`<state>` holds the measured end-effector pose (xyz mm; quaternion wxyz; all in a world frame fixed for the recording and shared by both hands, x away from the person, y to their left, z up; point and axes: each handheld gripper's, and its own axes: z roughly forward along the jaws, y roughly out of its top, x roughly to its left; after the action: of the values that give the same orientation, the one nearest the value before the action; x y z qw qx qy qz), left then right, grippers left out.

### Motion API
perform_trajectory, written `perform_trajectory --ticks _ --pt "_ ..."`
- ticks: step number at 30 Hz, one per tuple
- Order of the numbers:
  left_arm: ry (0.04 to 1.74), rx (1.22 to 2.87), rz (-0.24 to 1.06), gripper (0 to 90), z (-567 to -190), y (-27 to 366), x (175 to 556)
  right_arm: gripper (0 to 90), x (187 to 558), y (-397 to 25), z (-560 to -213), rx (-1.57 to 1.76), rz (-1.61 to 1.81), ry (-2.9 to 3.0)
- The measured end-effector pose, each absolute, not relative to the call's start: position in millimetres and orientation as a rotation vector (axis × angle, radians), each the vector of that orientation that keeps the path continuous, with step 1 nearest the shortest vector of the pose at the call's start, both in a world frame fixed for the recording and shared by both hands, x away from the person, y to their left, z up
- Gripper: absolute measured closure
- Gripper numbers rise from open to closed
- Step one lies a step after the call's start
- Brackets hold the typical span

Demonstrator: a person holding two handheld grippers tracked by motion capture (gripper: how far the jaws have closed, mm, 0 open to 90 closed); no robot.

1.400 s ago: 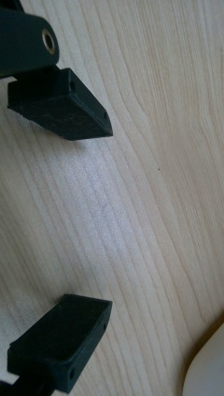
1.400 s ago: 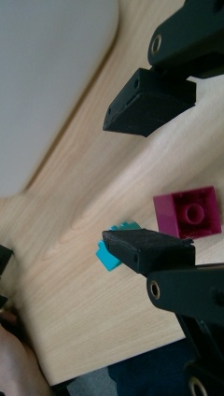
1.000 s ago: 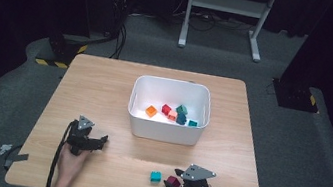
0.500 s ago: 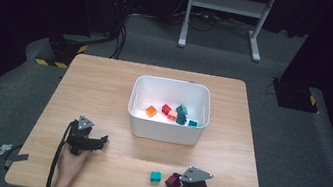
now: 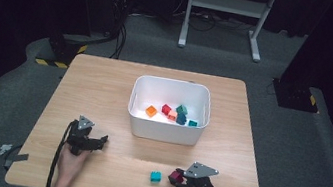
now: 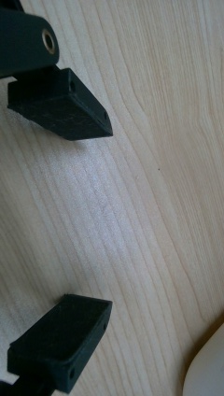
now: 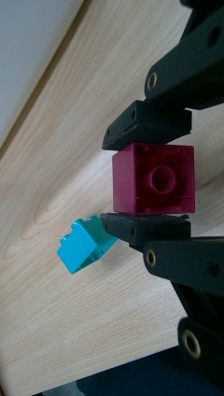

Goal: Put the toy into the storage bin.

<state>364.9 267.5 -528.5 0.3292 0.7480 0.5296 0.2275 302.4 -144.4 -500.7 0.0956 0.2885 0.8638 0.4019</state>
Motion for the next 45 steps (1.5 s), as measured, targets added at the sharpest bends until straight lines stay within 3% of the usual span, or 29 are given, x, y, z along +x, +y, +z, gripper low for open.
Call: perform_trajectory --ticks 15,45 --pt "1.386 1.957 0.595 14.4 -528.5 267.4 364.9 58.6 311.0 -146.6 -478.7 0.851 1.224 2.533" --pt "1.385 1.957 0.595 14.4 -528.5 267.5 364.9 58.7 354.7 -158.5 -391.2 0.836 1.383 2.375"
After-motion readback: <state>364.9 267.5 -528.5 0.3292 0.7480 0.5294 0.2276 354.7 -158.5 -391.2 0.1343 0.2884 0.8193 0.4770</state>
